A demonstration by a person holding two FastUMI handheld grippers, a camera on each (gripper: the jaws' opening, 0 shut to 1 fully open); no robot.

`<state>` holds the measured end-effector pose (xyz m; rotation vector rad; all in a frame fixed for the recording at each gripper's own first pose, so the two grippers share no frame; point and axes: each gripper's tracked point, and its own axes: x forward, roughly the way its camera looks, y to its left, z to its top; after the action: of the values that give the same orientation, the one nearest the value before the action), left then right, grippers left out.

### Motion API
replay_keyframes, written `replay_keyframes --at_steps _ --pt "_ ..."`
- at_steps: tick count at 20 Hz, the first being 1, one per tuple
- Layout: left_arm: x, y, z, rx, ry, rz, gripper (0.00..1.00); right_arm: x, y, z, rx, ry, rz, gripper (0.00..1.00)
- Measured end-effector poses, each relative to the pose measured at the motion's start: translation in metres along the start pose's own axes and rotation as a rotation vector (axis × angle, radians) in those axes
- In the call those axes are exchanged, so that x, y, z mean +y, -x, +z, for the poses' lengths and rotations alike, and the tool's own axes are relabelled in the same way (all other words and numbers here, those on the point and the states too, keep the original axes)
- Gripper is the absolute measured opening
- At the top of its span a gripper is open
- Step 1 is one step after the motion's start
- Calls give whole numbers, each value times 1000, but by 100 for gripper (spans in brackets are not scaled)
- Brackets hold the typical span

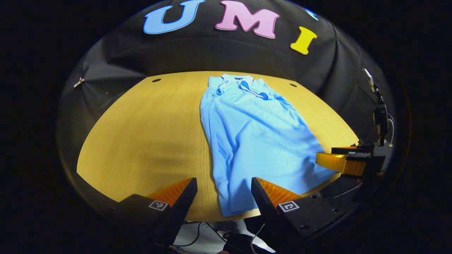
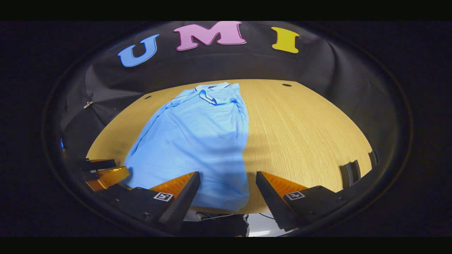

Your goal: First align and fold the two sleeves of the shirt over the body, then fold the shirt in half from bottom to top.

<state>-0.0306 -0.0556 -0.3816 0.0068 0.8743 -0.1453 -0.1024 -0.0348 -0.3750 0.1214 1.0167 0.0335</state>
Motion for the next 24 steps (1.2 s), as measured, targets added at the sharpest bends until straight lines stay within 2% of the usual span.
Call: replay_keyframes --at_steps 3,6,9,10,11,12,13,14,15,16,17,18,20,22,24 --pt "0 -6 -6 24 -8 31 98 0 -1 -6 8 -10 -9 99" --pt "-3 -8 -9 35 -69 37 98 3 -3 -10 29 50 -4 99" --pt "-3 -11 -8 51 -41 51 95 5 -1 -13 61 102 -8 96" --pt "-8 -10 -8 51 -42 49 91 7 -2 -13 67 96 -12 74" --pt "-13 -13 -6 49 -44 46 82 9 -5 -14 87 95 -7 70" --pt "-18 -14 -5 50 -44 40 70 13 -6 -12 90 92 1 53" --pt "-24 -17 -3 48 -44 36 62 17 -7 -13 106 92 17 42" --pt "-29 -17 -3 47 -47 34 40 19 -7 -13 113 81 23 15" --pt "-32 -18 -2 47 -54 37 34 22 -6 -12 121 71 49 6" --pt "-32 -19 -3 53 -63 40 19 31 -9 -13 132 57 105 7" --pt "-33 -18 -1 62 -65 39 15 34 -10 -12 151 48 146 2" --pt "-33 -18 -3 83 -50 38 8 34 -9 -13 169 34 169 5" --pt "-34 -18 -2 103 -36 21 2 31 -9 -12 190 15 200 0" --pt "-33 -17 0 101 -3 -4 7 31 -10 -11 197 34 214 11" --pt "-33 -17 0 100 32 -25 7 32 -11 -10 204 64 222 11"
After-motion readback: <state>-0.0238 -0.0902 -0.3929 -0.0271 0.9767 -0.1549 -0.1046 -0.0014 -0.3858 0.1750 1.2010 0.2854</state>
